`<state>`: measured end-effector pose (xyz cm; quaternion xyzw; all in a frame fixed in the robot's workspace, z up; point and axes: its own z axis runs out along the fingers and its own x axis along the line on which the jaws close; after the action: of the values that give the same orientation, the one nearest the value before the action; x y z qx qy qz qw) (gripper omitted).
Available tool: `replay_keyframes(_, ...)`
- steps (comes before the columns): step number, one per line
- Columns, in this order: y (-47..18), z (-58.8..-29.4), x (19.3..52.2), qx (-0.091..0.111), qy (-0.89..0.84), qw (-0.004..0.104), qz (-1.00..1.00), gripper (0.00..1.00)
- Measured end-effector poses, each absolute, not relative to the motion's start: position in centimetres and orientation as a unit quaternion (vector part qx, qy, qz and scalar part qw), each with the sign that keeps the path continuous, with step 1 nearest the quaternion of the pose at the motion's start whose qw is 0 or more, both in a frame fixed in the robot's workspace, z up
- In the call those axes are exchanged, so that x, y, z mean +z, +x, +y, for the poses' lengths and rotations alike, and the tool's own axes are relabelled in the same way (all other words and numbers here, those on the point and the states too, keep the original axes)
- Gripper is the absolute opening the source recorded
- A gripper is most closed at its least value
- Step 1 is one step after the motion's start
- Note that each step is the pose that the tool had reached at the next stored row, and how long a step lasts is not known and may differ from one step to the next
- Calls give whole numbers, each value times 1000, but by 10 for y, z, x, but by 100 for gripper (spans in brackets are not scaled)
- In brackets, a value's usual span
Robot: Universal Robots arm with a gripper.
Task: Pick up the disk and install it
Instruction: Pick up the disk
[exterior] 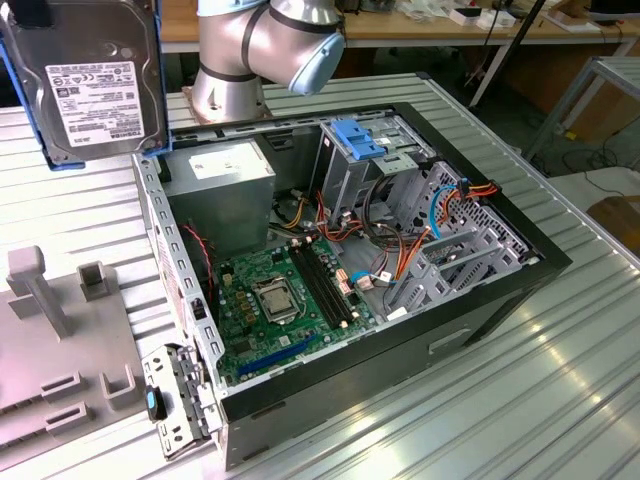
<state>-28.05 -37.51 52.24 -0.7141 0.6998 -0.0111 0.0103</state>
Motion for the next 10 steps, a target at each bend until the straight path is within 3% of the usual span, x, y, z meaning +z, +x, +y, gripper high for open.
replay_keyframes(10,-241,-375,522,-11,-714,10,700,37)
